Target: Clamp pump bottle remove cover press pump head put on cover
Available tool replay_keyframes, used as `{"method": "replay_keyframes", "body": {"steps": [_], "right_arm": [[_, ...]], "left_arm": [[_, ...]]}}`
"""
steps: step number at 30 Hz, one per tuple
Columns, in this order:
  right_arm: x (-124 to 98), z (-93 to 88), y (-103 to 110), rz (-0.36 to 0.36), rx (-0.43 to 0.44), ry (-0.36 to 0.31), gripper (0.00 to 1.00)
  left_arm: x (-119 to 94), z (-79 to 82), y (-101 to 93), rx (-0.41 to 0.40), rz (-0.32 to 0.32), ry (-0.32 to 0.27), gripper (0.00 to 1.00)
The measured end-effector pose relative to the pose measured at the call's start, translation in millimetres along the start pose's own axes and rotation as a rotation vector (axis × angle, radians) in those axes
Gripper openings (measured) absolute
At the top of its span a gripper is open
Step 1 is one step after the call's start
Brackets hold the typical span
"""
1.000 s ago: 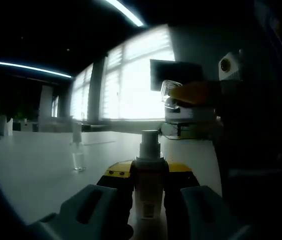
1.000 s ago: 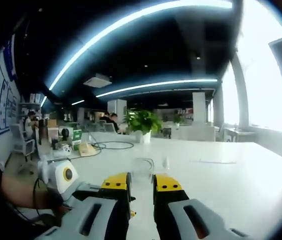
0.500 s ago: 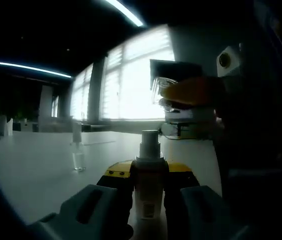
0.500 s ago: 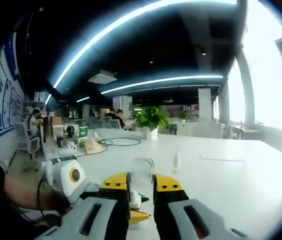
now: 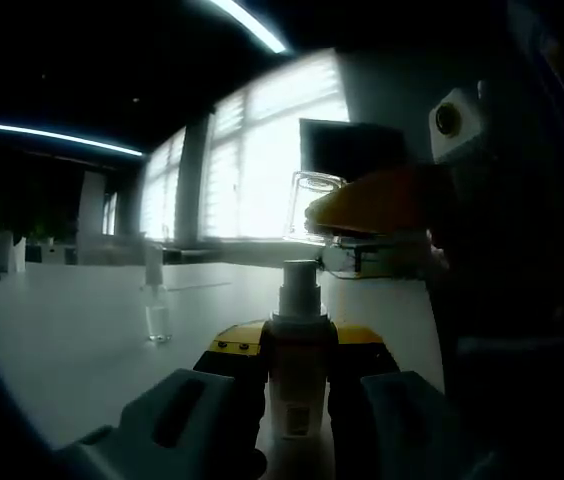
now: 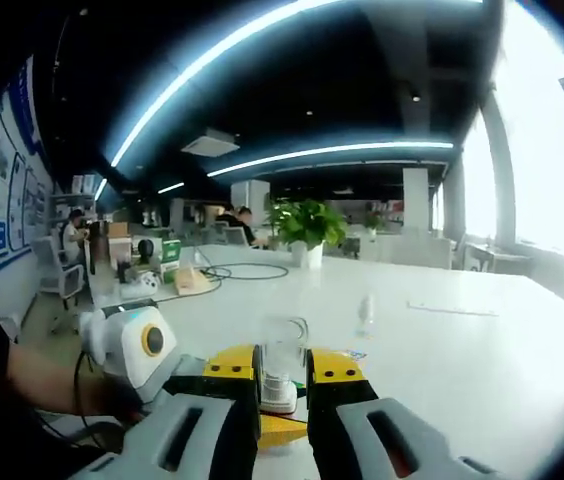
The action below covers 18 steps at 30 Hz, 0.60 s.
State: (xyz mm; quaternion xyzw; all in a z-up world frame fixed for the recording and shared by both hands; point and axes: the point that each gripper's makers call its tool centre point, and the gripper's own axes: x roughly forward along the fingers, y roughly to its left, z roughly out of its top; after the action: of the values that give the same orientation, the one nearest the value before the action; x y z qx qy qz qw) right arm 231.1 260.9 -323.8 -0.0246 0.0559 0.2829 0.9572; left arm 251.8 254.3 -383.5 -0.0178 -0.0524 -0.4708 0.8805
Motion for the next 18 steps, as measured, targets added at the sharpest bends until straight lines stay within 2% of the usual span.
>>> {"method": "replay_keyframes", "body": {"steps": [18], "right_arm": [[4,-12.7,4,0.000,-0.013,0.035,0.12]], "left_arm": [[0,0.6,-1.8,0.005,-0.003,0.000,0.14]]}}
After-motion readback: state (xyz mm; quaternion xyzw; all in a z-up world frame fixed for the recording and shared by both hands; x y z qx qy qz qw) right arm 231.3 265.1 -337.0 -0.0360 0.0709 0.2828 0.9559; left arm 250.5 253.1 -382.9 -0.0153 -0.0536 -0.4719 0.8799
